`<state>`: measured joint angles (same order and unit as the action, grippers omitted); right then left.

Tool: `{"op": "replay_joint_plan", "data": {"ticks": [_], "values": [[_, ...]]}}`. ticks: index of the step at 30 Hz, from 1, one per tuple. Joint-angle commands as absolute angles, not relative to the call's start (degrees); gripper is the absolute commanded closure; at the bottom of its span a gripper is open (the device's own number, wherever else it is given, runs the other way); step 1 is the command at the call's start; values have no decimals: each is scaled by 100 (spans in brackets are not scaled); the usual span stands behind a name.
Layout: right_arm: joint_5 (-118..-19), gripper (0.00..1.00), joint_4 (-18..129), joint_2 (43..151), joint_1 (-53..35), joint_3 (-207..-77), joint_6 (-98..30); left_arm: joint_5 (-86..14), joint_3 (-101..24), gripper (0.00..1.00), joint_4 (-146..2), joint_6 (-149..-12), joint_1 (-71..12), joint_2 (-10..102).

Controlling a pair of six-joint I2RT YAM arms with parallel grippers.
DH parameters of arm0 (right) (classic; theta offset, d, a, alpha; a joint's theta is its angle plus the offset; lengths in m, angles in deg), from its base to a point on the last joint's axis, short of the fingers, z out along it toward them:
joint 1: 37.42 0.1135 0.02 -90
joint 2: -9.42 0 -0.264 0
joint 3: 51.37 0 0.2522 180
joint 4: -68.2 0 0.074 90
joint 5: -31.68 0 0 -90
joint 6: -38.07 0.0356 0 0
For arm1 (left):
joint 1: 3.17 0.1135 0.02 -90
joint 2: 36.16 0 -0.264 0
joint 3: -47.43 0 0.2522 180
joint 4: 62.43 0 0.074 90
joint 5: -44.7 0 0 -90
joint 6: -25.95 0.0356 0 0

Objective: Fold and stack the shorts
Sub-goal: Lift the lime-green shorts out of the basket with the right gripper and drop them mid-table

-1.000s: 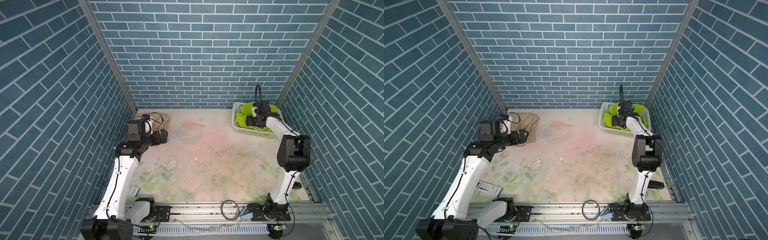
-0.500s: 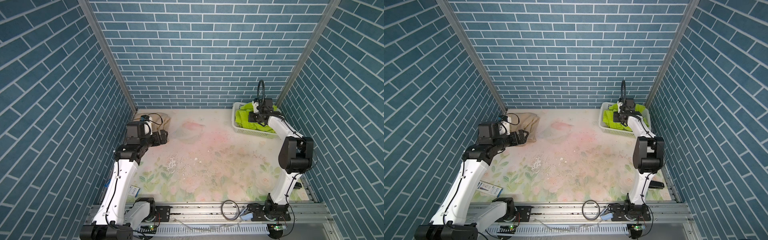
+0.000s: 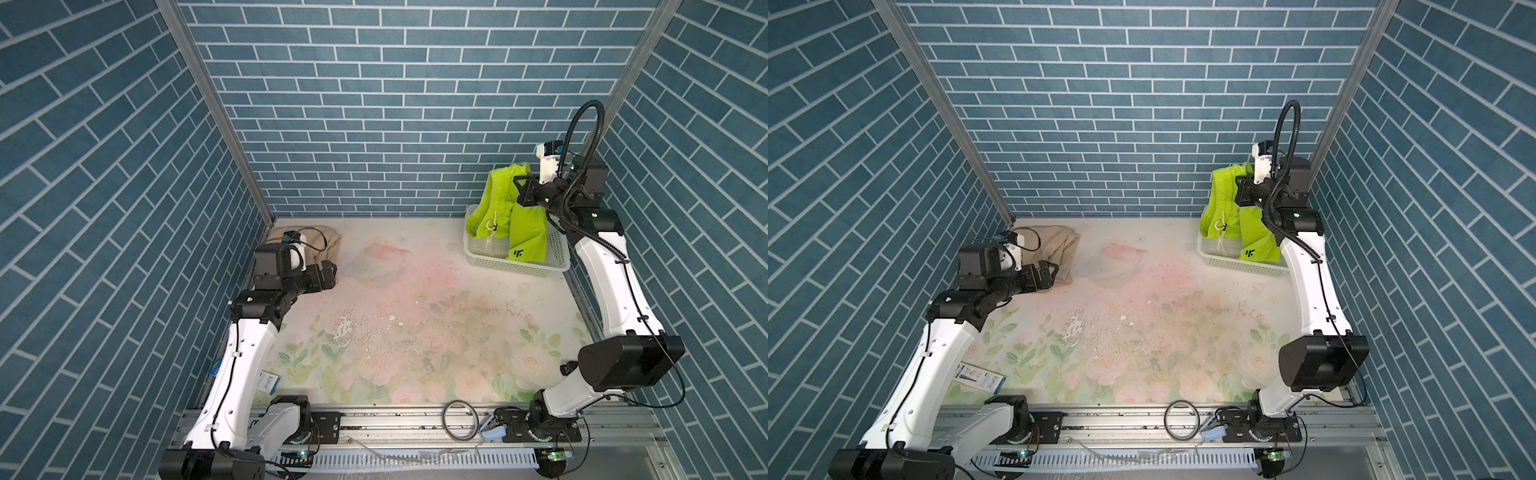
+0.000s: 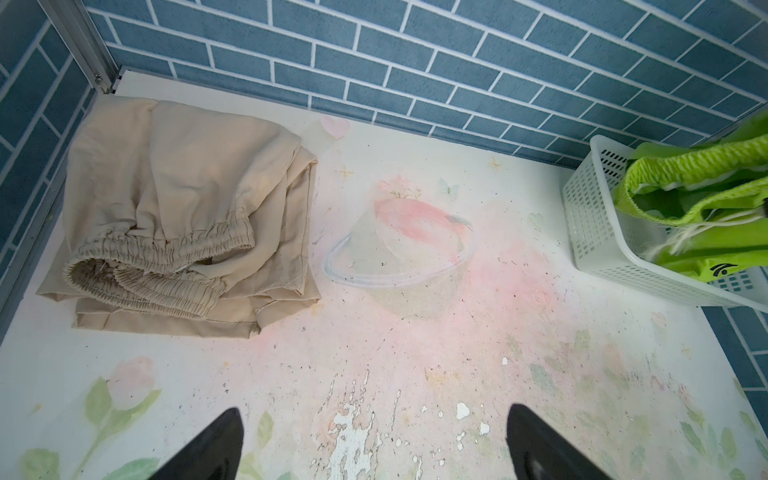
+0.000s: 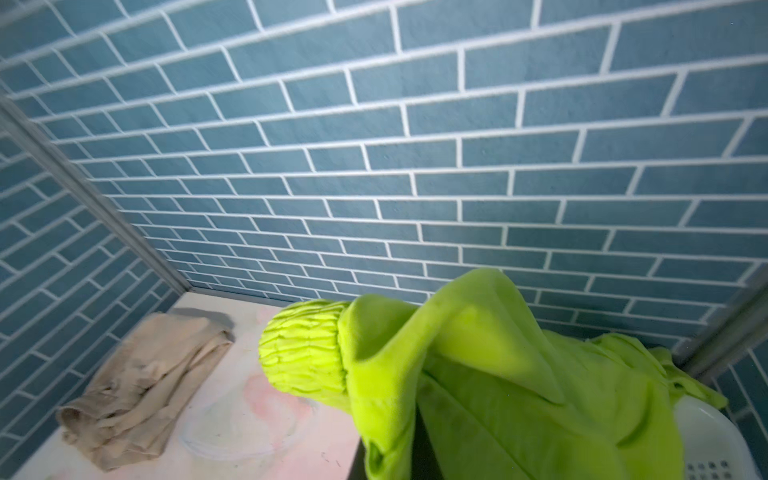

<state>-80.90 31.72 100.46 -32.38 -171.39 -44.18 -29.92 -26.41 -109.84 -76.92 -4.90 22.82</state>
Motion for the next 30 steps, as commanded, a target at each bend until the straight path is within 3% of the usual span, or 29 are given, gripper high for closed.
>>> {"op": "replay_joint_plan", "data": {"ticks": [1, 8, 13, 16, 22, 26, 30], "values": [[-9222, 100, 3111, 9718, -2912, -17937, -4110, -3061, -2621, 0, -11049, -7627, -536, 2276], [-9693, 100, 2604, 9825, -1929, -19397, -4037, -3114, -2617, 0, -11003, -7711, -545, 2426], [-10180, 100, 2899, 9771, -1466, -19352, -3387, -3788, -2810, 0, -11374, -7695, -541, 2468], [-10237, 100, 3023, 9581, -1269, -18721, -3130, -3895, -2947, 0, -11559, -7691, -536, 2459], [-9666, 100, 4716, 8940, -1268, -15613, -2141, -3306, -2907, 0, -11637, -7571, -560, 2423], [-9633, 100, 5850, 9453, -1285, -14372, -1842, -3133, -2728, 0, -11624, -7553, -891, 2448], [-9757, 100, 6279, 10401, -1411, -14297, -1836, -3623, -2238, 0, -11283, -7616, -1777, 2417]]}}
